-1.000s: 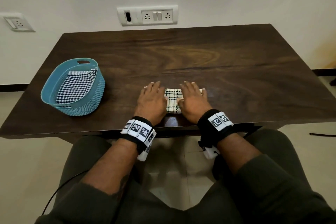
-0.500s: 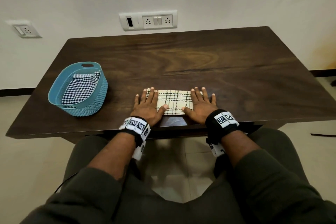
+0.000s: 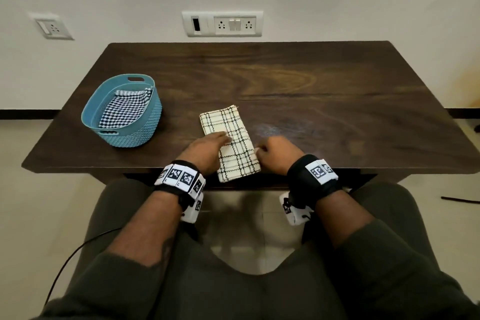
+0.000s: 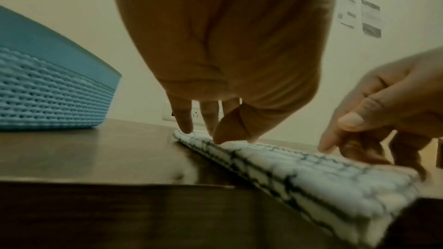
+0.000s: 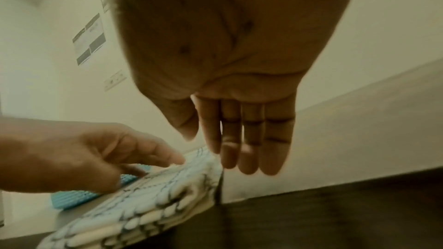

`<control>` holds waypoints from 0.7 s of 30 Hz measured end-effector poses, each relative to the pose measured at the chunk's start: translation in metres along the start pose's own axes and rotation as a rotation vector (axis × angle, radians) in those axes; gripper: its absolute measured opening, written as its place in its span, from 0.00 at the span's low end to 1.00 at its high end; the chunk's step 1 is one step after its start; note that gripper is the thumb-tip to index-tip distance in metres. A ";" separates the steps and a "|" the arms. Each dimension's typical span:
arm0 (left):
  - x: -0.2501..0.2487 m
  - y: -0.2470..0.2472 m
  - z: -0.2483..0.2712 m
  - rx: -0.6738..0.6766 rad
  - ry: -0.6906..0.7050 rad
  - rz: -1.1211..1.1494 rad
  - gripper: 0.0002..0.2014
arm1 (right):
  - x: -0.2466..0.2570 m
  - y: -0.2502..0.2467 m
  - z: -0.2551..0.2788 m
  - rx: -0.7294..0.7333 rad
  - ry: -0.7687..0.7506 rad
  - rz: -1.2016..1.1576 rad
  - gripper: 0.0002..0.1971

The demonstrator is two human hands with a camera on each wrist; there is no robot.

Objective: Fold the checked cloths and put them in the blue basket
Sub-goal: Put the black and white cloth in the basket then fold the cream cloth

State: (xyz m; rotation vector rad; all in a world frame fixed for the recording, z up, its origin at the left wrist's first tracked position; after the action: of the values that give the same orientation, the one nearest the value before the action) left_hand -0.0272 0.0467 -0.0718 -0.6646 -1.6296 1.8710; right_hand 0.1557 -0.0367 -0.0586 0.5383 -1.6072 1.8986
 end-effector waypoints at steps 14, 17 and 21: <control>0.010 0.029 0.022 0.101 0.135 0.046 0.38 | -0.014 0.029 -0.008 0.339 -0.144 0.277 0.50; 0.016 0.024 0.025 0.049 0.104 0.393 0.23 | -0.021 0.033 -0.006 0.268 -0.220 0.207 0.48; 0.014 0.012 0.029 0.000 0.006 0.652 0.13 | -0.018 0.026 -0.008 0.070 -0.257 -0.122 0.19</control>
State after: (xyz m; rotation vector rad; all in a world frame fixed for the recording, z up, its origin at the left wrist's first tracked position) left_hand -0.0585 0.0352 -0.0796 -1.3190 -1.5144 2.2950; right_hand 0.1521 -0.0343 -0.0910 0.9206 -1.6272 1.8596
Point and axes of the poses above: each hand's wrist, its own z-axis away from the middle knuckle, its own y-axis out of the palm, x = y × z, the point moved 3 cm from there along -z, towards the middle knuckle, and after that the axes turned 15 degrees about -z, right-handed, at the moved point
